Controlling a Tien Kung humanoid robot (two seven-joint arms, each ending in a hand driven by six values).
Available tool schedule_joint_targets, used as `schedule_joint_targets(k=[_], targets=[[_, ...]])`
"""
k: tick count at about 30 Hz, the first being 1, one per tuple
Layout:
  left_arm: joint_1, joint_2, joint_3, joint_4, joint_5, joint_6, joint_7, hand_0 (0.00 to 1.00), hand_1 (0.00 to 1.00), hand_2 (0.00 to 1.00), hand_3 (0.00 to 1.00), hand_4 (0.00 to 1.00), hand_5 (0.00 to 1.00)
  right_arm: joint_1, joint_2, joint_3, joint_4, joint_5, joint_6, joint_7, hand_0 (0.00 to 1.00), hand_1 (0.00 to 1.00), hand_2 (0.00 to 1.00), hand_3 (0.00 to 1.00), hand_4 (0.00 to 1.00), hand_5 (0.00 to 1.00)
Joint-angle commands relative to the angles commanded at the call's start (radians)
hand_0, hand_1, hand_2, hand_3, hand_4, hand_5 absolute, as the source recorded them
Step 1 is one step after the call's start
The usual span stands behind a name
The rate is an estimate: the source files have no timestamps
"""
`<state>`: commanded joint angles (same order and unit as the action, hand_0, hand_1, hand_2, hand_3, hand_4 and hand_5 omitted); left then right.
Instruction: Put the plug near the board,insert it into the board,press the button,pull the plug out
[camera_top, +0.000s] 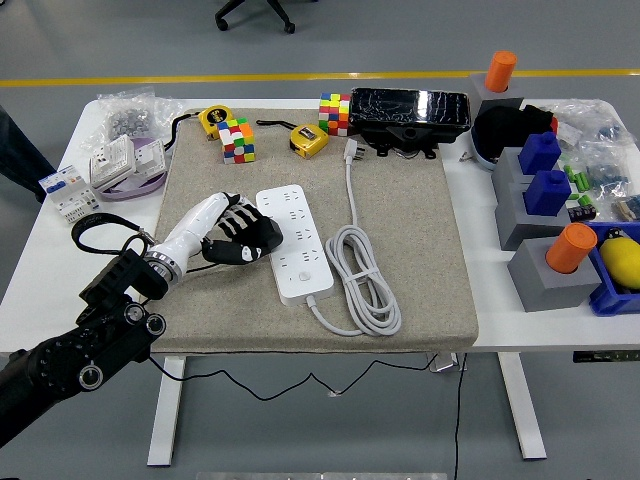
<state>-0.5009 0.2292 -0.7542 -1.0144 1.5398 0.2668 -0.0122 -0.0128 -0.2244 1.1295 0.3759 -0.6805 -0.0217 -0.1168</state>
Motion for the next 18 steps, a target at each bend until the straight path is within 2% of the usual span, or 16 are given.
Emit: schedule_joint_targets(k=[1,6,7,12,13,18], targets=[[-0.001,0.000,0.001,0.000,0.001,-0.001,0.002,0.428,0.412,0.488,0.548,0.640,0.002,0.000,0.000,0.000,0.000,0.000,0.000,0.000,0.545,0.646,0.668,0.572,0.913,0.432],[-0.002,0.002,-0.002,-0.002,0.009,-0.007,0.010,0.428,0.412,0.488,0.548,0.640,0.002,0.000,-0.001,0.001,-0.001,-0.001,0.000,-0.001,0.545,0.646,0.668,0.572,0.913,0.432],[-0.002,0.002,-0.003,-0.003,0.010,-0.008,0.011,0.543,0.528,0.550,0.558,0.834,0.002,0.000,-0.001,0.000,-0.001,-0.001,0.000,0.000,0.544,0.646,0.669,0.571,0.913,0.432],[0.000,0.004,-0.007,-0.003,0.012,-0.011,0.017,0.543,0.528,0.550,0.558,0.834,0.002,-0.001,0.001,0.000,0.000,-0.001,0.001,0.000,0.544,0.646,0.669,0.571,0.913,0.432],[0.001,0.004,-0.007,-0.003,0.012,-0.013,0.018,0.535,0.658,0.582,0.592,0.912,0.026,-0.001,0.001,0.000,0.000,-0.001,0.001,0.000,0.545,0.646,0.668,0.571,0.913,0.432],[0.003,0.005,-0.009,-0.005,0.009,-0.018,0.016,0.535,0.658,0.582,0.592,0.912,0.026,-0.001,-0.001,-0.001,0.000,-0.002,0.000,0.000,0.545,0.646,0.668,0.571,0.913,0.432]])
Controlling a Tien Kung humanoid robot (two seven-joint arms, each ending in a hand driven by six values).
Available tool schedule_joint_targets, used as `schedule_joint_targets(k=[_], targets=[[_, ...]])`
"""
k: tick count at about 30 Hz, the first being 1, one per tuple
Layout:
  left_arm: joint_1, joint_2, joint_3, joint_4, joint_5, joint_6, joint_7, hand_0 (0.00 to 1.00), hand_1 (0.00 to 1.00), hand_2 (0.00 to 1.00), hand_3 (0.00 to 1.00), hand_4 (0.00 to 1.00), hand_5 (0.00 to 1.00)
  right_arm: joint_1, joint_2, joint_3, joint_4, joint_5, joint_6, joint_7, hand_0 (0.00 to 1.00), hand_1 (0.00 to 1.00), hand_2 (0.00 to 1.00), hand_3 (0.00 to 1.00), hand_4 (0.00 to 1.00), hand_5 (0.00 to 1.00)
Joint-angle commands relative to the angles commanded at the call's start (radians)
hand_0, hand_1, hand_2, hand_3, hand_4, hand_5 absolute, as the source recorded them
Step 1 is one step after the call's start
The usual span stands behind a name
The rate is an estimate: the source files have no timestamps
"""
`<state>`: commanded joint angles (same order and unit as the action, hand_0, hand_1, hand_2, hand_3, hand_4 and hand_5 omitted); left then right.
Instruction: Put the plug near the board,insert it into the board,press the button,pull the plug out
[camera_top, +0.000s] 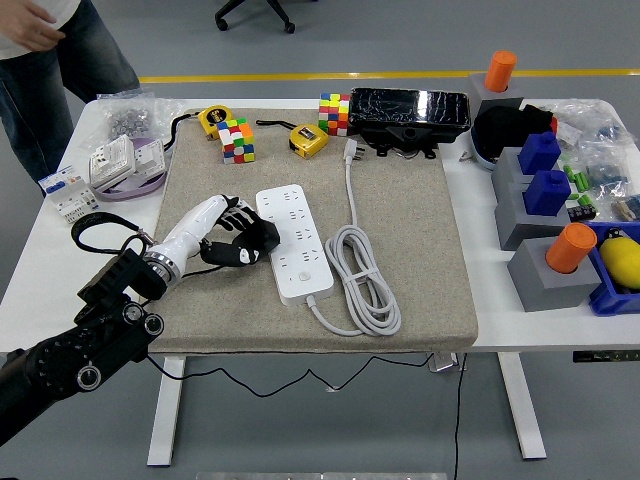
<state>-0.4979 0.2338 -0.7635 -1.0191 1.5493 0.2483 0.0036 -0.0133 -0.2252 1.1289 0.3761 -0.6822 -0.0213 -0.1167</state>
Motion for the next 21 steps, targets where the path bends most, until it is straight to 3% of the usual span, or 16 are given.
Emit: schedule_joint_targets(k=[1,14,18,19,21], targets=[[0.000,0.000,0.001,-0.001,-0.003,-0.001,-0.002,0.563,0.690,0.622,0.658,0.982,0.082,0.000,0.000,0.000,0.000,0.000,0.000,0.000,0.545,0.646,0.668,0.571,0.913,0.431],[0.009,0.007,-0.009,-0.018,-0.023,0.017,-0.030,0.578,0.696,0.664,0.733,0.998,0.139,0.000,0.001,0.001,0.000,-0.002,0.000,0.000,0.546,0.647,0.668,0.571,0.912,0.430],[0.033,0.015,-0.030,-0.048,-0.026,0.065,-0.058,0.578,0.696,0.664,0.733,0.998,0.139,0.001,0.000,0.001,0.001,-0.003,0.000,0.000,0.546,0.647,0.668,0.571,0.912,0.430],[0.043,0.019,-0.035,-0.061,-0.035,0.085,-0.070,0.570,0.675,0.650,0.660,0.941,0.250,0.000,0.000,0.001,0.002,-0.003,0.000,0.001,0.545,0.646,0.668,0.570,0.912,0.430],[0.064,0.031,-0.040,-0.089,-0.052,0.128,-0.087,0.570,0.675,0.650,0.660,0.941,0.250,0.000,0.000,0.000,0.001,-0.003,0.001,0.000,0.545,0.646,0.668,0.570,0.912,0.430]])
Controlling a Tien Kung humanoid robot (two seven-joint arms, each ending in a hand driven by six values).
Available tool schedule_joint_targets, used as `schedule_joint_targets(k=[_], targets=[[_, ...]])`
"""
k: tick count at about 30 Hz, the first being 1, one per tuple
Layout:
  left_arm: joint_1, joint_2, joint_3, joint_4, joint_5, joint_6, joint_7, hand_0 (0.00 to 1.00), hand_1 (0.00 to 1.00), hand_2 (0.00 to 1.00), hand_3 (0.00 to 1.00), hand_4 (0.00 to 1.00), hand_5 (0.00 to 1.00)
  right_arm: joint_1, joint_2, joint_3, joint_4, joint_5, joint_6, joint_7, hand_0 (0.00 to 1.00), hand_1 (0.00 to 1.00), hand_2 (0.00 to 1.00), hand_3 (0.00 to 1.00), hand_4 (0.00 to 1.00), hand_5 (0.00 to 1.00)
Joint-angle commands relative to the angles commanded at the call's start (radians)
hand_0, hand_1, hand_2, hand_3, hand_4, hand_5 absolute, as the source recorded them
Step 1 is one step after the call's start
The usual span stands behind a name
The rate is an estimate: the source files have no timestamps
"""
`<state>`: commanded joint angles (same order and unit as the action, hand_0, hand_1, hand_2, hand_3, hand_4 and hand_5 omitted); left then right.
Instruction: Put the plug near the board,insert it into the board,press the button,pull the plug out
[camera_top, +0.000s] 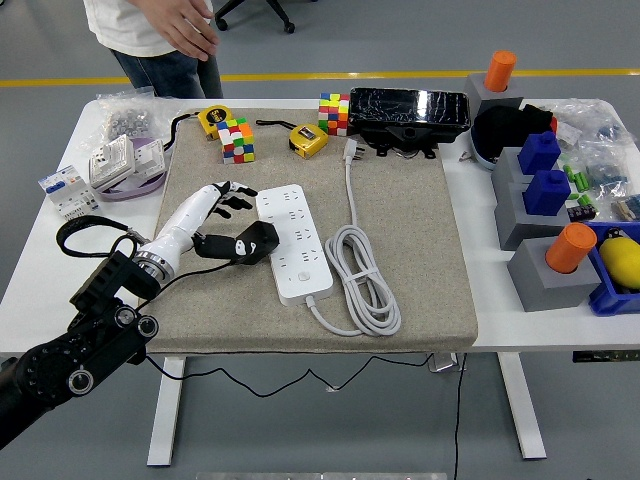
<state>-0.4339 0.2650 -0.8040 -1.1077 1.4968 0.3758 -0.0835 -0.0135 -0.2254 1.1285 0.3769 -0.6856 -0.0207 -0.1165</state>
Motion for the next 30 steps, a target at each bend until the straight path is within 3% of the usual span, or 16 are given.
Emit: schedule_joint_targets(k=[3,4,7,13,19,30], targets=[[0.034,0.025,0.003,-0.043,-0.018,0.040,-0.018,0.570,0.675,0.650,0.660,0.941,0.250,-0.001,0.001,0.002,-0.001,0.000,0.000,0.000,0.545,0.646,0.668,0.570,0.912,0.430],[0.045,0.031,0.004,-0.055,-0.018,0.051,-0.024,0.708,0.720,0.707,0.635,0.838,0.316,-0.001,0.002,0.003,-0.002,-0.001,0.000,0.000,0.545,0.646,0.668,0.570,0.911,0.431],[0.084,0.054,0.006,-0.093,0.006,0.082,-0.032,0.708,0.720,0.707,0.635,0.838,0.316,-0.002,0.004,0.004,-0.002,-0.001,0.001,0.000,0.545,0.646,0.668,0.570,0.911,0.431],[0.119,0.086,0.046,-0.143,0.011,0.078,-0.007,0.737,0.763,0.740,0.655,0.824,0.340,-0.003,0.004,0.005,0.000,-0.002,0.001,0.000,0.545,0.646,0.668,0.570,0.911,0.430],[0.118,0.088,0.086,-0.158,0.004,0.072,-0.002,0.742,0.764,0.741,0.654,0.813,0.350,0.000,0.002,0.001,0.002,-0.001,0.000,0.001,0.545,0.646,0.667,0.570,0.911,0.430],[0.087,0.067,0.114,-0.139,0.002,0.066,0.007,0.743,0.764,0.737,0.678,0.810,0.356,0.005,-0.003,-0.011,0.001,0.003,0.000,0.001,0.545,0.646,0.667,0.569,0.910,0.428]])
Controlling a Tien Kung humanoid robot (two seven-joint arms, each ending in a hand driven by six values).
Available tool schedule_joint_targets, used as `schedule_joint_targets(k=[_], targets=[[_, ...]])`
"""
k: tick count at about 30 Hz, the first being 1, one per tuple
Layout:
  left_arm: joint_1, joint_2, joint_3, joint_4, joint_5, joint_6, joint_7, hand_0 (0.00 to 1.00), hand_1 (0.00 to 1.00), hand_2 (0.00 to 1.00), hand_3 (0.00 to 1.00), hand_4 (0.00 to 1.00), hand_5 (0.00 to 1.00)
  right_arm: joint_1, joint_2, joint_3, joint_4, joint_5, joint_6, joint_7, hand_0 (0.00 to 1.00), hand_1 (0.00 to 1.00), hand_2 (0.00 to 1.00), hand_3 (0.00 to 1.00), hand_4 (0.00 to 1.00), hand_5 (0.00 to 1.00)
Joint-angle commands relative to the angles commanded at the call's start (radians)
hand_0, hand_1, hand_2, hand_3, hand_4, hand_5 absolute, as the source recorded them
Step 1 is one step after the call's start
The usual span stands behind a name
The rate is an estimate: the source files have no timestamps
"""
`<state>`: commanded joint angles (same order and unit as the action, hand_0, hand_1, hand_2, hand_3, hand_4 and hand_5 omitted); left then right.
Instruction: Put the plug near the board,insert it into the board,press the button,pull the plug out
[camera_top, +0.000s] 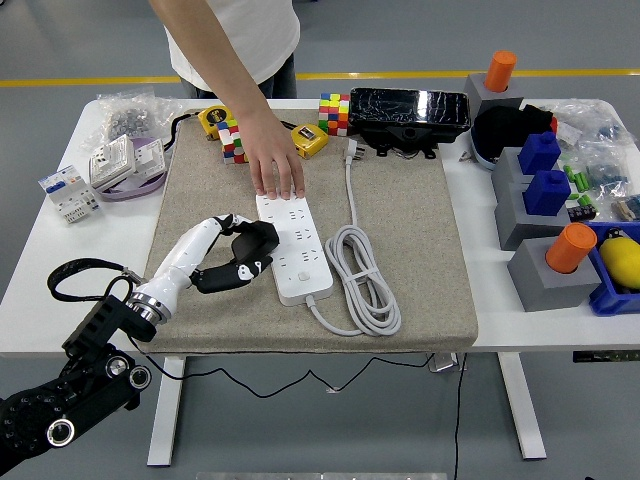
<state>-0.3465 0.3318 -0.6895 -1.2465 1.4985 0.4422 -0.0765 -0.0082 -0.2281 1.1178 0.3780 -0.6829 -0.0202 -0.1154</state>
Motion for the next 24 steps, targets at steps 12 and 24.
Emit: schedule_joint_targets(k=[12,24], targets=[[-0.022,-0.016,0.018,0.000,0.002,-0.007,0.009,0.747,0.752,0.723,0.682,0.808,0.360,-0.003,-0.002,-0.002,0.000,-0.001,0.000,0.000,0.544,0.646,0.667,0.569,0.909,0.428],[-0.094,-0.030,0.075,0.015,0.001,-0.025,0.030,0.740,0.741,0.712,0.685,0.807,0.359,0.000,-0.005,0.003,0.001,-0.001,0.000,0.000,0.544,0.646,0.667,0.569,0.909,0.428]])
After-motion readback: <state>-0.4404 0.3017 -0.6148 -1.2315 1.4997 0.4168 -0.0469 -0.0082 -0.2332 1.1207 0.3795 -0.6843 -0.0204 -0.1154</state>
